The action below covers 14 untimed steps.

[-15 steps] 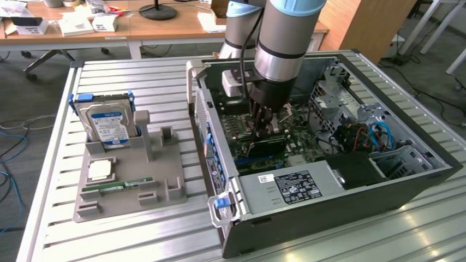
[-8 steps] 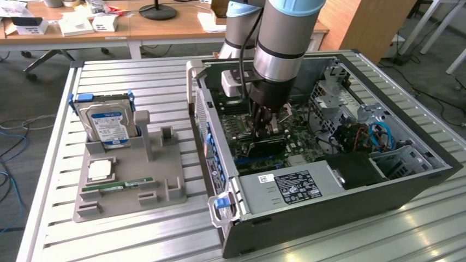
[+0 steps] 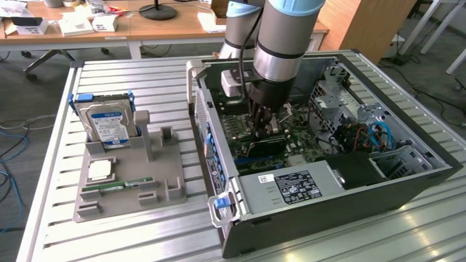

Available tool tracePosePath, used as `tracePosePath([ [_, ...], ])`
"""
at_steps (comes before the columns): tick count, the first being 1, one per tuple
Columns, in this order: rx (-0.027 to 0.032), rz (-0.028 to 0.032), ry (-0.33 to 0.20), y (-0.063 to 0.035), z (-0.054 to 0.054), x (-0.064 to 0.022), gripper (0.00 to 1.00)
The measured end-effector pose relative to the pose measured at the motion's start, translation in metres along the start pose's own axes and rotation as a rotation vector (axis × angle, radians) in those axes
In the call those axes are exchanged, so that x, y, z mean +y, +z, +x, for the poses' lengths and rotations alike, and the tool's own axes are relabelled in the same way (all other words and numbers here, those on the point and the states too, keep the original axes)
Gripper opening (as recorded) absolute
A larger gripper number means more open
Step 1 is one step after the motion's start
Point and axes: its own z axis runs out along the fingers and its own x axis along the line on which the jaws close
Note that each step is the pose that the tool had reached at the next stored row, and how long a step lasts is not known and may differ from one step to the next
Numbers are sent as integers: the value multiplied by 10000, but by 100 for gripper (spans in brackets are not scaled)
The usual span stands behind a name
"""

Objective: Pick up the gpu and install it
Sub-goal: 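Press down on the gpu until it lock into place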

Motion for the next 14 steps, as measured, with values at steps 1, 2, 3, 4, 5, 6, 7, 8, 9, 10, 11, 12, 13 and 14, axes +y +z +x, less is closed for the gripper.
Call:
tracePosePath([
  [1, 0, 0, 0, 0, -1, 0, 11],
  [2, 0, 0, 0, 0, -1, 0, 11],
  [3, 0, 0, 0, 0, -1, 0, 11],
  [4, 0, 0, 0, 0, -2, 1, 11],
  [5, 0, 0, 1, 0, -3, 1, 11],
  [6, 0, 0, 0, 0, -3, 2, 11],
  [7, 1, 0, 0, 1, -3, 3, 11],
  [8, 3, -2, 1, 2, -3, 5, 11],
  [9, 2, -1, 1, 4, -2, 7, 11],
  [10, 2, -1, 1, 7, -2, 9, 11],
  [11, 2, -2, 0, 10, -2, 11, 11],
  [12, 3, -1, 0, 13, -2, 13, 11],
  [13, 3, -1, 0, 15, -2, 16, 11],
  [14, 3, -1, 0, 17, -2, 17, 11],
])
